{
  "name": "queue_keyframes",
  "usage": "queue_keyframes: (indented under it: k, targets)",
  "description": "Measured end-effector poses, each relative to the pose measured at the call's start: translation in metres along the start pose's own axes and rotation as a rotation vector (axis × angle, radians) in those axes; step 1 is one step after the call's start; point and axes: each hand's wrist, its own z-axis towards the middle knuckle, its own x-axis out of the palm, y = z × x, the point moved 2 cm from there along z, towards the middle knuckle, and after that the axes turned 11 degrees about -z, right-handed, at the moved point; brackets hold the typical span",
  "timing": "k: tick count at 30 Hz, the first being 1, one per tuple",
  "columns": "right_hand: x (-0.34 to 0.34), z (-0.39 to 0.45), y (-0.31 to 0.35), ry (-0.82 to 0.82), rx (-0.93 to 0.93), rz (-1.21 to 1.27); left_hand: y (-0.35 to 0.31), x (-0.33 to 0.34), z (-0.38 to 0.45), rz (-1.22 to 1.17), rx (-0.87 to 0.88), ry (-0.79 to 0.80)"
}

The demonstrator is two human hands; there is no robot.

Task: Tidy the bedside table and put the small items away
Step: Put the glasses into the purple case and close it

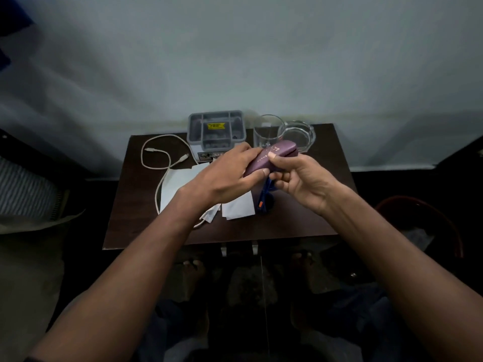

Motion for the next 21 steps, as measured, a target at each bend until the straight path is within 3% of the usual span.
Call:
queue_keyframes:
  k: [11,17,21]
  targets:
    - [-0.009,0.003,-0.009,-0.01,-0.079,-0.075,-0.002,-0.001,-0.003,0.063,0.046,-0.042]
    - [-0.008,0.004,-0.005,0.141,-0.101,0.049,0.012,-0.018,-0.008,-0.185,-0.028,-0.17]
    - [-0.011,0.011,-0.007,0.144,-0.029,-0.032,0.015,-0.028,-0.009,-0.225,-0.031,-0.251]
